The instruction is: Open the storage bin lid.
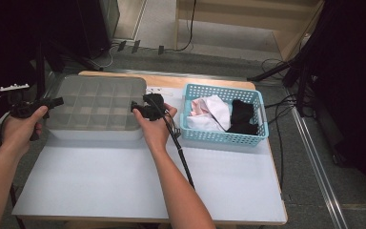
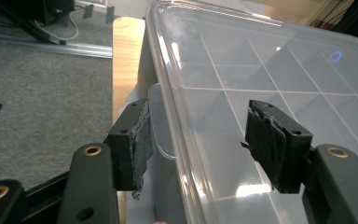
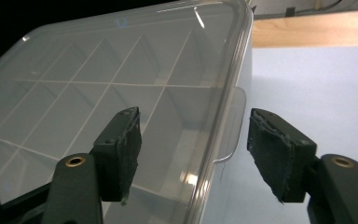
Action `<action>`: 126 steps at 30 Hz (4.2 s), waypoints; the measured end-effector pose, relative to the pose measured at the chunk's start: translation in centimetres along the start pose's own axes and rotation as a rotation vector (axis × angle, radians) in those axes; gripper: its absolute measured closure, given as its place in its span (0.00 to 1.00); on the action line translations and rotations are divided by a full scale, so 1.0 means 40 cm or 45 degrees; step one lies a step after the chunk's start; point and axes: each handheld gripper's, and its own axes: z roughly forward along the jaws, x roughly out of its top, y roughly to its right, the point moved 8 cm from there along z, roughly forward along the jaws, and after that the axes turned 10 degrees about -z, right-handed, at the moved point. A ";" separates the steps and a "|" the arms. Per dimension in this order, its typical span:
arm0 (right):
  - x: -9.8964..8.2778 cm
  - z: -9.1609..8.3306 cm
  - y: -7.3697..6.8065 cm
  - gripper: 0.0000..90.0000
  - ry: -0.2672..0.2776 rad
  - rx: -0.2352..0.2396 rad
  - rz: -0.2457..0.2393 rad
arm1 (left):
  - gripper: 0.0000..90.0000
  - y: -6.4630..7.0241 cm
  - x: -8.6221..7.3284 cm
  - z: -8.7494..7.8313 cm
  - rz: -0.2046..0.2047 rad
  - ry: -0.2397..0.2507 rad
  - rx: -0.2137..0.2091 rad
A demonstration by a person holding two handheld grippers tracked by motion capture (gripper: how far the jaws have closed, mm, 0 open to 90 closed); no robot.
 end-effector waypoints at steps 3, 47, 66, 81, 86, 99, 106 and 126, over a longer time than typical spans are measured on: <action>0.000 0.005 0.000 0.39 0.009 0.018 0.031 | 0.47 -0.004 -0.003 -0.003 -0.015 -0.009 -0.020; 0.020 -0.012 -0.008 0.55 0.054 0.018 0.143 | 0.69 -0.005 0.025 -0.054 -0.270 0.060 -0.172; 0.084 -0.131 -0.035 0.75 0.178 0.091 0.144 | 0.76 0.035 0.049 -0.150 -0.263 0.159 -0.227; 0.044 -0.230 -0.031 0.77 0.186 0.138 0.216 | 0.77 0.098 -0.002 -0.222 -0.196 0.138 -0.272; 0.016 -0.263 -0.034 0.77 0.189 0.145 0.217 | 0.78 0.114 -0.024 -0.248 -0.182 0.142 -0.287; -0.101 -0.336 -0.031 0.77 0.175 0.146 0.240 | 0.78 0.141 -0.148 -0.286 -0.141 0.091 -0.282; -0.164 -0.368 -0.032 0.77 0.142 0.150 0.267 | 0.78 0.141 -0.215 -0.301 -0.145 0.066 -0.284; -0.270 -0.410 -0.105 0.79 0.066 0.219 0.307 | 0.78 0.088 -0.327 -0.390 -0.206 0.028 -0.281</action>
